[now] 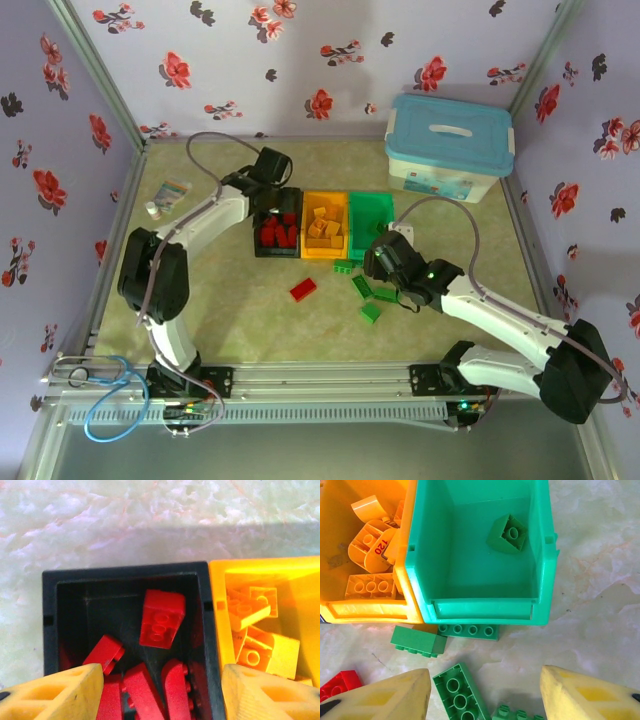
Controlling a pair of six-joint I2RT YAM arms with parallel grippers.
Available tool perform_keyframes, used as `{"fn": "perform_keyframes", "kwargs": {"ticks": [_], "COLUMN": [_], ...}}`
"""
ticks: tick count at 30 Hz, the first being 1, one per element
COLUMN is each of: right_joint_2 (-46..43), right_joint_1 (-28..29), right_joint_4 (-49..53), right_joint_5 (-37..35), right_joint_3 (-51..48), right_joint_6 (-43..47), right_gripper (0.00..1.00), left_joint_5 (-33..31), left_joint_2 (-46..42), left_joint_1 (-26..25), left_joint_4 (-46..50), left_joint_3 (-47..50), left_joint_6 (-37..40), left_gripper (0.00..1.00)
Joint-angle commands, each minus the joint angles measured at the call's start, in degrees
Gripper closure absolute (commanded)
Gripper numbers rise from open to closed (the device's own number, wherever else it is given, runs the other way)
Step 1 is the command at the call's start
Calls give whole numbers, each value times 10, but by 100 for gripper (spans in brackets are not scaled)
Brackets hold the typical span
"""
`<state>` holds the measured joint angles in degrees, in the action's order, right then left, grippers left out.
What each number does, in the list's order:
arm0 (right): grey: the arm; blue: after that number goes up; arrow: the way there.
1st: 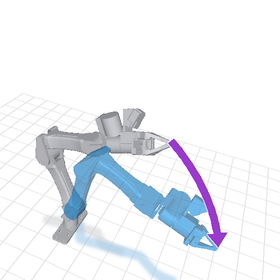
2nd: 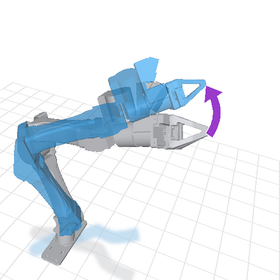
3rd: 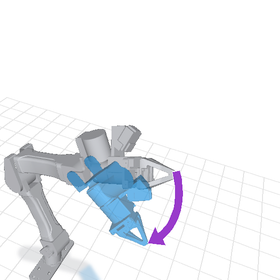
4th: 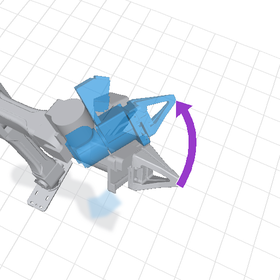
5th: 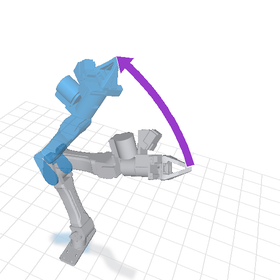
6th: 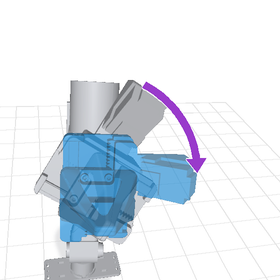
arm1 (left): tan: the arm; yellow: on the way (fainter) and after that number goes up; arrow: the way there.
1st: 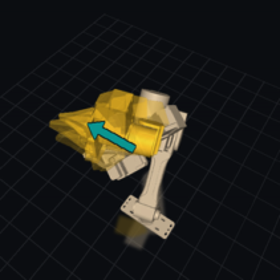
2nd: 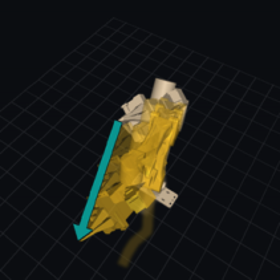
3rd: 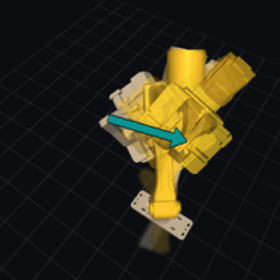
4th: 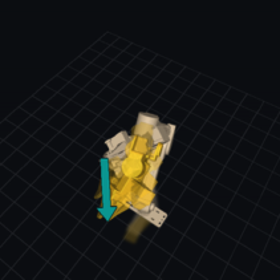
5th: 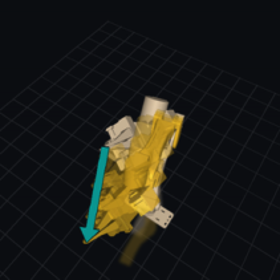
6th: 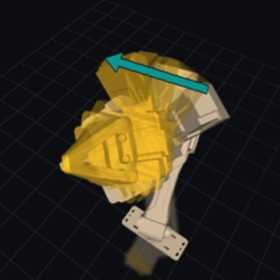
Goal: Sort the legos into containers by color
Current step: Place the lego in the container, then pick up the lego from the middle-left of the table.
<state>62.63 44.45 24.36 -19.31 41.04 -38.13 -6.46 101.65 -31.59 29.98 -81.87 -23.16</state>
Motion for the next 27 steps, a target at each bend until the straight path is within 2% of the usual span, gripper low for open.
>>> {"fn": "perform_keyframes", "kwargs": {"ticks": [1,9,15,20,27], "right_joint_2": [7,23,34,38,27], "right_joint_1": [-5,-5,-5,-5,-5], "right_joint_4": [1,-7,-14,-21,-12], "right_joint_5": [-6,-2,15,25,24], "right_joint_3": [2,13,18,20,14], "right_joint_6": [-8,-4,-5,-9,-14], "right_gripper": [41,40,40,41,41], "left_joint_5": [-7,-8,2,13,8], "left_joint_2": [-64,-155,-183,-167,-109], "left_joint_1": [-26,-114,-181,-227,-234], "left_joint_4": [2,1,-10,-16,-18], "left_joint_3": [48,188,282,298,282], "left_joint_6": [9,12,-1,6,17], "left_gripper": [36,35,34,33,33]}}
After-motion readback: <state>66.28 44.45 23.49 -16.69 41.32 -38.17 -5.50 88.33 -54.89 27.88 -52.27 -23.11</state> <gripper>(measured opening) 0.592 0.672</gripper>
